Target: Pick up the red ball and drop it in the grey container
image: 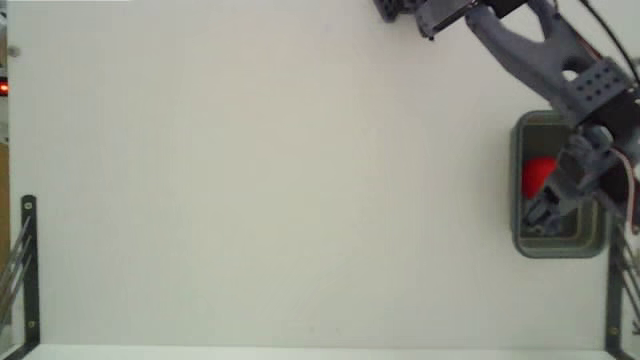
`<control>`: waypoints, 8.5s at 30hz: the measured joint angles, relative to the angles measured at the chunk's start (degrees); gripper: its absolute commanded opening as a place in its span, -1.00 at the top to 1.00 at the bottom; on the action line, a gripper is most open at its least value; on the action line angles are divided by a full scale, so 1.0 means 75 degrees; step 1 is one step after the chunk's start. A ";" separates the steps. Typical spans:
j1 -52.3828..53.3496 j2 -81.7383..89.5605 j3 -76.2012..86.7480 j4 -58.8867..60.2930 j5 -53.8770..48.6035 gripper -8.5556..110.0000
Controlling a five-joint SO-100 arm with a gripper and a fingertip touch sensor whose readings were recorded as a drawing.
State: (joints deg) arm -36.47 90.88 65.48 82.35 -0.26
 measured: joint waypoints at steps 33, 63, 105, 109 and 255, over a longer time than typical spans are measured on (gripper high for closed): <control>0.0000 0.0000 0.0000 0.0000 0.0000 -1.00; 0.0000 0.0000 0.0000 0.0000 0.0000 -1.00; 0.0000 0.0000 0.0000 0.0000 0.0000 -1.00; 0.0000 0.0000 0.0000 0.0000 0.0000 -1.00; 0.4828 0.6562 0.6516 -0.0070 0.0000 -1.00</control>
State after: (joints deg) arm -0.26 140.10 114.35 81.83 -0.26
